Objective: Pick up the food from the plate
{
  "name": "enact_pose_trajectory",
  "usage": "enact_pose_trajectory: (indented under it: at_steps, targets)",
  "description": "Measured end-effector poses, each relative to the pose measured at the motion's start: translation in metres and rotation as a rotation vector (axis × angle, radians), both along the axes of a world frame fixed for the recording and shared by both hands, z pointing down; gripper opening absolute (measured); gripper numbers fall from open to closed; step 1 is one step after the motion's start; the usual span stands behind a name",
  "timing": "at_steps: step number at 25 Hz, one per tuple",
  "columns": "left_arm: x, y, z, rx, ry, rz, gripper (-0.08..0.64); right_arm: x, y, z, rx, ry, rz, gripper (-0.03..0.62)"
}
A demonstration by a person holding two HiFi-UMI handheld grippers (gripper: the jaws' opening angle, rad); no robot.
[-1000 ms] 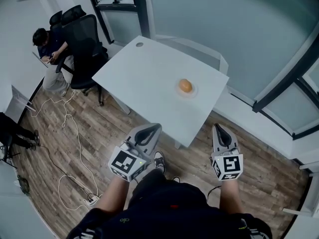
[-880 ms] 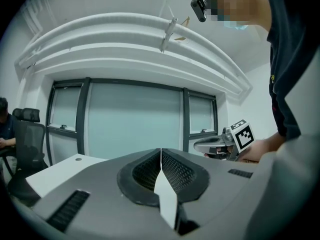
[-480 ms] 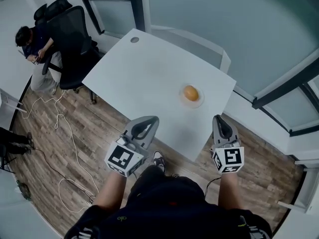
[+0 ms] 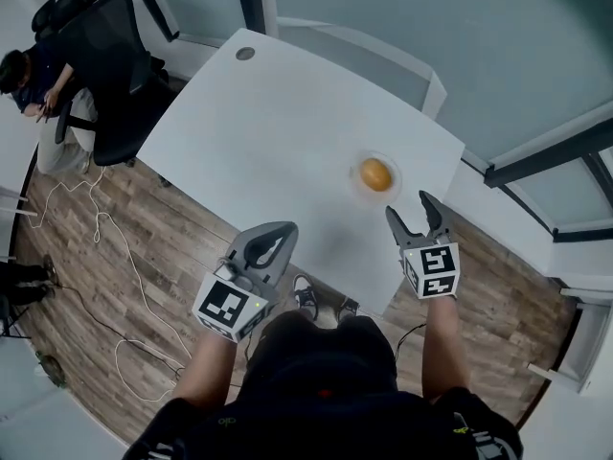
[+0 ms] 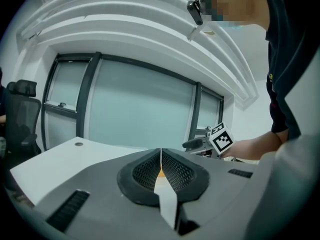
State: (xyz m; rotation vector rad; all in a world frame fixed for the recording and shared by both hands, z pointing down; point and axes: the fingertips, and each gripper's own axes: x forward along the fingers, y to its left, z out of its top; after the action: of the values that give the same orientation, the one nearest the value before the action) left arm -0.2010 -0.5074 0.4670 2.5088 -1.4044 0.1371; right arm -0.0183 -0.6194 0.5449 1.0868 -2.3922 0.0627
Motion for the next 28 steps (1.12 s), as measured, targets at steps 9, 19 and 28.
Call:
enact_pose_trajectory:
  at_steps: [9,19,28]
  targets:
    - [0.007,-0.010,0.053,-0.130,0.024,-0.071,0.026,-0.023,-0.076,0.121,-0.131,0.133,-0.084,0.355]
    - [0.026,-0.012,0.081,-0.219,0.009,-0.136,0.025,-0.032,-0.100,0.177,-0.154,0.191,-0.154,0.353]
    - [0.049,-0.010,0.025,-0.126,-0.024,-0.137,0.026,-0.023,-0.082,0.099,-0.058,0.078,-0.155,0.342]
